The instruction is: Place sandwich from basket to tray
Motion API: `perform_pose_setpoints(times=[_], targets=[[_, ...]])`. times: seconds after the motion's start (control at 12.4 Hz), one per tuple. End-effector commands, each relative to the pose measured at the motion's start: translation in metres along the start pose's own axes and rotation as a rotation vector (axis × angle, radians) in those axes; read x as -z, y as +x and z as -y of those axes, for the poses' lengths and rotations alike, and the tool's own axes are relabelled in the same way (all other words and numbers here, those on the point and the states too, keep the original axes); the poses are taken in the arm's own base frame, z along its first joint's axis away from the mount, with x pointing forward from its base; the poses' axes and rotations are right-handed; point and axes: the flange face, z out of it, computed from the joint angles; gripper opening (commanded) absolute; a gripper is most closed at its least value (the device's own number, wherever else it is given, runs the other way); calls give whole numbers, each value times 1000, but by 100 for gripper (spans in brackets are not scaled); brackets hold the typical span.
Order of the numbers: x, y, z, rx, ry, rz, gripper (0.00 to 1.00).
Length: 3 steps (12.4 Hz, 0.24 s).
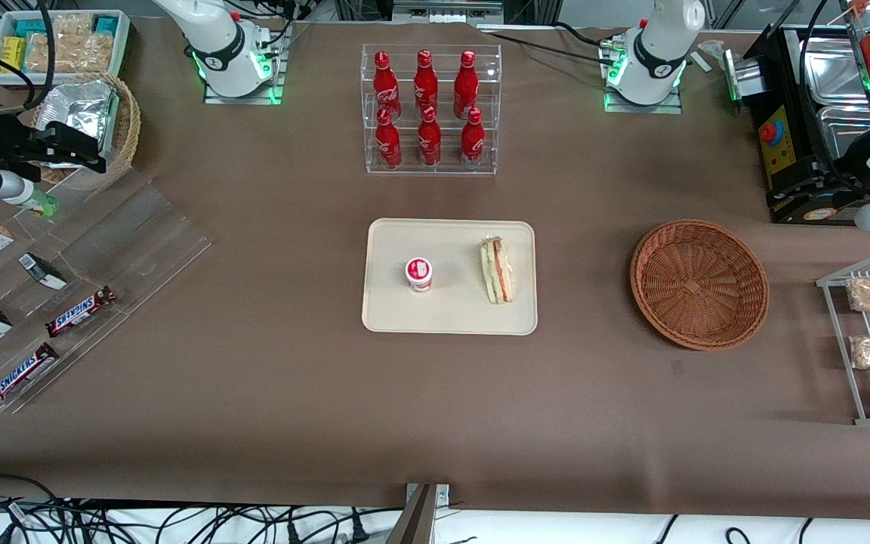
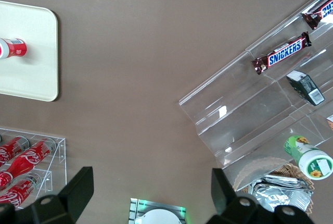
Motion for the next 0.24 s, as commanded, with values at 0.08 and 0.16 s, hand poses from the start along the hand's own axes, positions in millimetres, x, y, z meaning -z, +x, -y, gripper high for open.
perform_pose_setpoints(times=[0.08, 0.16], targets=[[2, -5, -7, -69, 1, -1, 100], [3, -5, -6, -67, 6, -4, 100]])
